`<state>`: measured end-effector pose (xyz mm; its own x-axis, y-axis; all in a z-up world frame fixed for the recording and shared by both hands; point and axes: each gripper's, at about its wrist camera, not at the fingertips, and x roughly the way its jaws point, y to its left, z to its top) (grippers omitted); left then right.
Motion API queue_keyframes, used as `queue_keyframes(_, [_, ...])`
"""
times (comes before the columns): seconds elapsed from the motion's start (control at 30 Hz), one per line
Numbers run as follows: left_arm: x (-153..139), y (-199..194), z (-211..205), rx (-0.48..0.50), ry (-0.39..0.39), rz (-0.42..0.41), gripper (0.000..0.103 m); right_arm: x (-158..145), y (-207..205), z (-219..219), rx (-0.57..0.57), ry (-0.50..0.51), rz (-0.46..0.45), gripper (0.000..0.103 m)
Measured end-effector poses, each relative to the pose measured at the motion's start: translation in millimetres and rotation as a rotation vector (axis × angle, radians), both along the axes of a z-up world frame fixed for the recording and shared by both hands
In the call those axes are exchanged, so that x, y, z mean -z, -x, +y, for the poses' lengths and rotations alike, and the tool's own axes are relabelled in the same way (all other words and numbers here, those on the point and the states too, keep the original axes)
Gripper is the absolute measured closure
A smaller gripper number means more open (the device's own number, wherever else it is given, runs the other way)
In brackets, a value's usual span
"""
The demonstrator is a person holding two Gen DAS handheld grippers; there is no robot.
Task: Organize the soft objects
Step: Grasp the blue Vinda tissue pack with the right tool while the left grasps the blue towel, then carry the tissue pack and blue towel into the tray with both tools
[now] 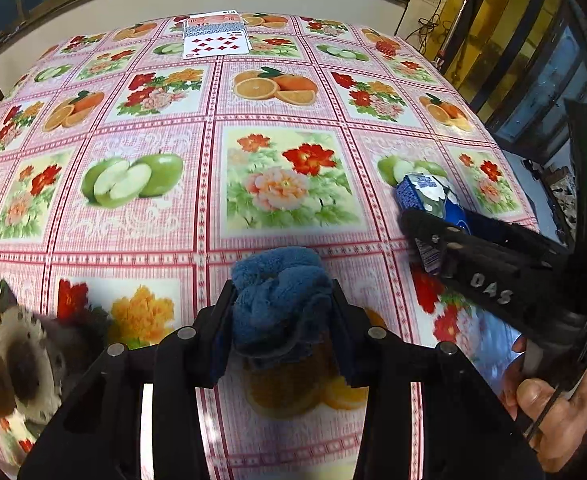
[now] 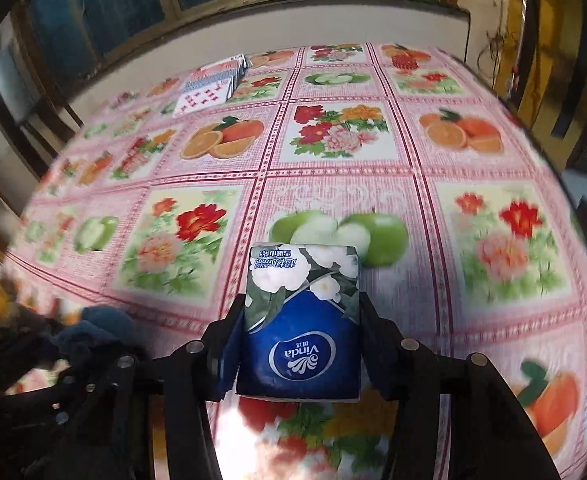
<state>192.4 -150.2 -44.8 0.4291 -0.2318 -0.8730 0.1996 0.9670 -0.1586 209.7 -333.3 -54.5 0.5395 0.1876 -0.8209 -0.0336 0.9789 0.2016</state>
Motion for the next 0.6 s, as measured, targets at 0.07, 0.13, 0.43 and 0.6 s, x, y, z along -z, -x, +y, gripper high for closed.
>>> queue_keyframes(0.07, [-4.2, 11.8, 2.9, 0.003, 0.008, -0.014, 0.063, -4.3, 21.0, -11.6, 0.024, -0.100, -0.003, 0.050])
queue_keyframes(0.13, [-8.9, 26.9, 6.3, 0.013, 0.005, -0.038, 0.063, -9.9, 41.8, -13.2, 0.038, -0.131, -0.019, 0.050])
queue_keyframes(0.43, [-8.8, 92.3, 33.0, 0.030, -0.006, -0.065, 0.063, -18.7, 134.1, 21.7, -0.025, -0.230, -0.027, 0.050])
queue_keyframes(0.6, [-22.7, 130.5, 59.8, 0.019, -0.019, -0.133, 0.063, -25.4, 164.3, 65.1, -0.115, -0.258, -0.022, 0.050])
